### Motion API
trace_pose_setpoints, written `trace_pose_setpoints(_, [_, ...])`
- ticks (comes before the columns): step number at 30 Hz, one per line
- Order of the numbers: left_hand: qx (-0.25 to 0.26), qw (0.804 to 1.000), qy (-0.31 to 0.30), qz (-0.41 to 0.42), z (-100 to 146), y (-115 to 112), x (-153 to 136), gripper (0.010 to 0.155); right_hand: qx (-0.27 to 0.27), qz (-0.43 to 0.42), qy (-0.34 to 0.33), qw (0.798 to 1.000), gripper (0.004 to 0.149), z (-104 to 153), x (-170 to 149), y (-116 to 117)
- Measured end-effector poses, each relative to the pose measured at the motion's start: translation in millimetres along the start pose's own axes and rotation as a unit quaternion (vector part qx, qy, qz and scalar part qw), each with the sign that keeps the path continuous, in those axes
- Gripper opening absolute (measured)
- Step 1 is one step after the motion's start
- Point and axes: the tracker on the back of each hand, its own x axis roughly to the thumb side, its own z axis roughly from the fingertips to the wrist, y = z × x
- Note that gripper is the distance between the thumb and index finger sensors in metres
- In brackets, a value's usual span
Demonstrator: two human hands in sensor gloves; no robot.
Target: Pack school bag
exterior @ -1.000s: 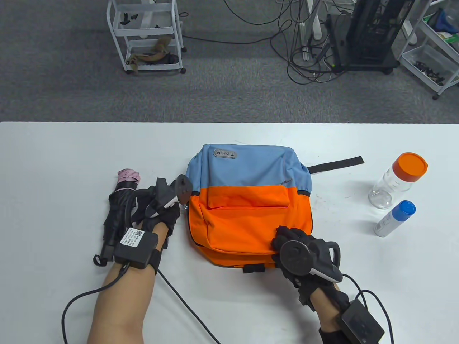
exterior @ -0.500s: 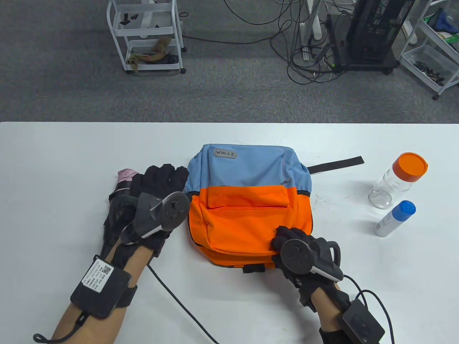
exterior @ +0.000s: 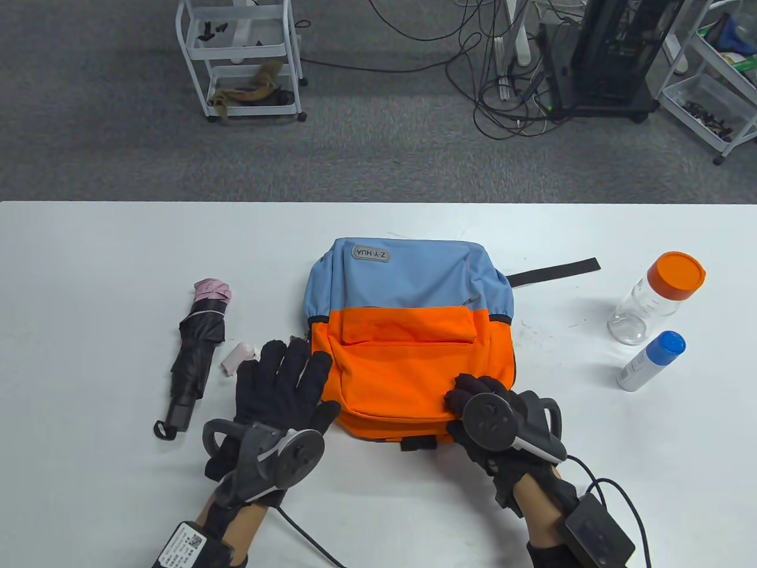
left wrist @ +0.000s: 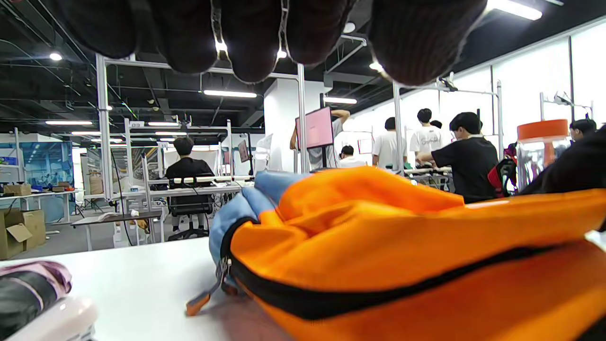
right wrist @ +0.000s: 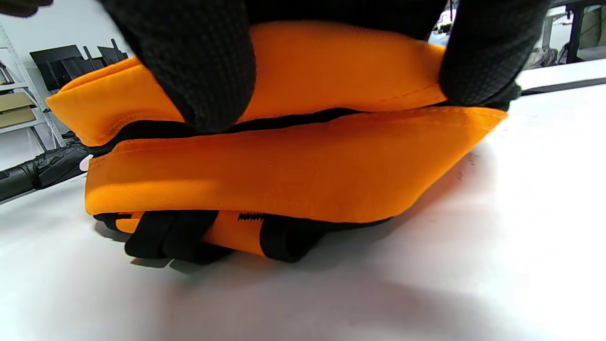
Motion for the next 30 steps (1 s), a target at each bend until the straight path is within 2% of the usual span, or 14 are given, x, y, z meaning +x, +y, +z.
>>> trace_pose_setpoints(5, [-0.029,0.999,-0.006,0.011,5.7,-19.6,-3.2,0.086,0.005,0.001,-0.003,1.000,0.060,0.4,-0.5,0.6])
trace_pose_setpoints(10, [-0.053,0.998,-0.021,0.002,7.6,-29.7,-2.5,0.086,0.017,-0.007,0.000,1.000,0.062,-2.5,-4.9,1.5])
trace_pose_setpoints(12, [-0.058,0.998,-0.025,0.005,7.4,-32.1,-3.7,0.086,0.036,-0.015,-0.007,0.999,0.065,-3.4,-6.4,-1.4])
trace_pose_setpoints(14, [-0.061,0.998,-0.012,0.020,8.7,-34.0,-5.8,0.087,0.087,-0.033,-0.014,0.996,0.069,-7.2,-7.0,-6.7])
trace_pose_setpoints(16, [-0.069,0.997,-0.014,0.013,8.4,-37.9,-5.5,0.087,0.114,-0.038,-0.019,0.993,0.072,-9.4,-5.5,-19.3])
trace_pose_setpoints(18, [-0.073,0.997,-0.018,-0.004,6.5,-40.8,-5.7,0.087,0.086,-0.011,-0.019,0.996,0.073,-7.2,-3.3,-34.6])
trace_pose_setpoints(20, [-0.074,0.997,-0.015,-0.008,4.5,-43.0,-7.2,0.087,0.016,0.041,-0.023,0.999,0.071,-2.5,-2.8,-60.6])
trace_pose_setpoints(22, [-0.079,0.997,-0.016,-0.006,3.6,-45.9,-7.8,0.087,-0.032,0.091,0.011,0.995,0.070,2.0,-7.2,-86.5])
trace_pose_setpoints(23, [-0.083,0.996,-0.016,-0.006,3.2,-47.2,-8.2,0.087,-0.037,0.109,0.027,0.993,0.071,2.4,-11.6,-96.8])
trace_pose_setpoints(26, [-0.087,0.996,-0.015,-0.005,2.7,-49.8,-8.9,0.087,-0.028,0.165,0.116,0.979,0.073,2.5,-38.1,-126.4])
trace_pose_setpoints(30, [-0.092,0.996,-0.019,-0.008,2.4,-50.9,-8.3,0.088,-0.027,0.209,0.233,0.949,0.074,4.1,-82.8,-146.9])
